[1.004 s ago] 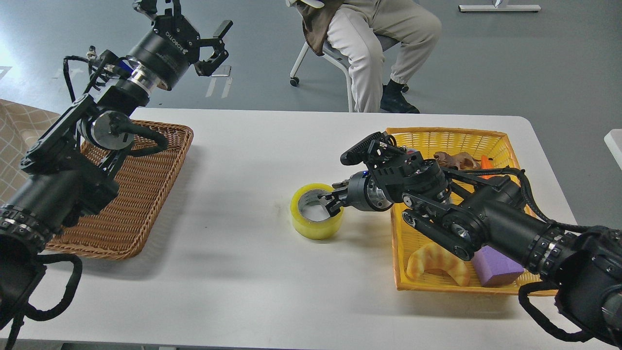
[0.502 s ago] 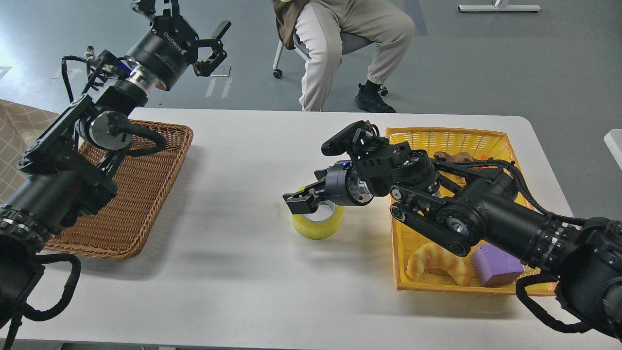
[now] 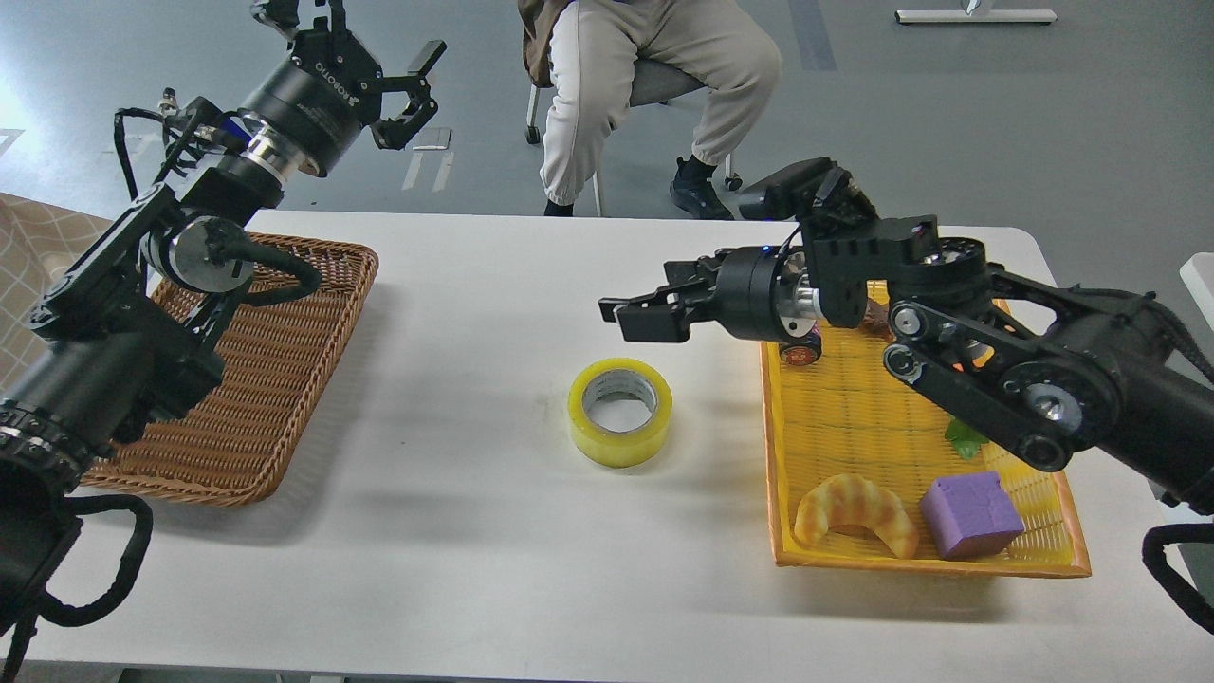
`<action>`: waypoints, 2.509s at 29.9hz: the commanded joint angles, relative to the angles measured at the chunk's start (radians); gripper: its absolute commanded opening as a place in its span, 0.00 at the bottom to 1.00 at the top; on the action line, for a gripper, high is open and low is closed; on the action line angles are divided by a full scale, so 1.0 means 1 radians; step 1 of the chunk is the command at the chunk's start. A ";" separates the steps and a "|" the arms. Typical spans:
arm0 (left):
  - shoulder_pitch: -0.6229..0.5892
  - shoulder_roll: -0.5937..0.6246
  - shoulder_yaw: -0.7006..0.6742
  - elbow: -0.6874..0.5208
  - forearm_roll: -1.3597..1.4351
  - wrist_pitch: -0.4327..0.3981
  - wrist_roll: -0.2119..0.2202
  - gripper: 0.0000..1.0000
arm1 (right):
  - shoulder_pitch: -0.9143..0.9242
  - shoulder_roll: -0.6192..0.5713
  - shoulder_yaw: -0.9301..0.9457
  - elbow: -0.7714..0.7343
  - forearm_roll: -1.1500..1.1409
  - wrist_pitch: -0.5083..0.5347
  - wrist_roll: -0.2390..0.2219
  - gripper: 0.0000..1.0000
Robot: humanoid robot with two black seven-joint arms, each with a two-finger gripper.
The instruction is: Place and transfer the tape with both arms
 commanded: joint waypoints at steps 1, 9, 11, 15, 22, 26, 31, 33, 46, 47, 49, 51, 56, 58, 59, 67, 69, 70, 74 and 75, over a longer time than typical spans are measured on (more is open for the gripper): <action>-0.001 -0.001 0.000 0.000 0.003 0.000 0.001 0.98 | -0.043 -0.030 0.129 0.024 0.040 0.000 0.001 1.00; 0.000 0.002 0.001 0.000 0.005 0.000 -0.002 0.98 | -0.281 0.057 0.627 0.007 0.288 0.000 0.001 1.00; 0.000 0.010 0.001 0.000 0.005 0.000 -0.002 0.98 | -0.290 0.068 0.696 -0.011 0.351 0.000 0.001 1.00; -0.003 0.014 0.006 -0.002 0.006 0.000 -0.002 0.98 | -0.290 0.074 0.769 -0.056 0.480 0.000 0.001 1.00; -0.004 0.031 0.015 -0.005 0.008 0.000 -0.002 0.98 | -0.267 0.074 0.819 -0.171 0.895 0.000 -0.008 1.00; -0.006 0.039 0.017 -0.006 0.014 0.000 0.000 0.98 | -0.259 0.077 0.832 -0.223 1.116 0.000 -0.014 1.00; -0.003 0.043 0.017 -0.029 0.113 0.000 -0.002 0.98 | -0.253 0.115 0.833 -0.315 1.319 0.000 -0.016 1.00; -0.003 0.043 0.017 -0.032 0.143 0.000 -0.002 0.98 | -0.253 0.118 0.835 -0.333 1.345 0.000 -0.016 1.00; 0.015 0.126 0.017 -0.259 0.684 0.000 -0.003 0.98 | -0.304 0.119 0.836 -0.378 1.422 0.000 -0.011 1.00; 0.022 0.134 0.017 -0.279 0.710 0.000 -0.003 0.98 | -0.310 0.117 0.836 -0.378 1.422 0.000 -0.011 1.00; 0.043 0.154 0.026 -0.337 0.807 0.000 -0.002 0.98 | -0.338 0.114 0.844 -0.380 1.423 0.000 -0.005 1.00; 0.051 0.165 0.046 -0.364 0.862 0.000 -0.002 0.98 | -0.354 0.114 0.852 -0.380 1.423 0.000 -0.005 1.00; 0.054 0.231 0.170 -0.475 1.112 0.045 -0.002 0.98 | -0.394 0.114 0.878 -0.386 1.423 0.000 0.000 1.00; 0.052 0.238 0.198 -0.500 1.172 0.058 0.000 0.98 | -0.402 0.114 0.884 -0.386 1.423 0.000 0.000 1.00; 0.052 0.244 0.216 -0.520 1.227 0.065 0.001 0.98 | -0.408 0.114 0.891 -0.389 1.423 0.000 0.000 1.00; 0.061 0.228 0.320 -0.548 1.557 0.071 0.038 0.98 | -0.454 0.114 0.911 -0.401 1.423 0.000 0.003 1.00; 0.066 0.221 0.345 -0.549 1.620 0.070 0.102 0.98 | -0.462 0.114 0.911 -0.401 1.423 0.000 0.003 1.00; 0.066 0.221 0.345 -0.549 1.620 0.070 0.103 0.98 | -0.462 0.114 0.911 -0.401 1.423 0.000 0.003 1.00; 0.063 0.188 0.383 -0.577 1.631 0.062 0.192 0.98 | -0.467 0.118 0.913 -0.424 1.423 0.000 0.003 1.00; 0.063 0.186 0.391 -0.581 1.631 0.061 0.199 0.98 | -0.468 0.119 0.916 -0.427 1.423 0.000 0.003 1.00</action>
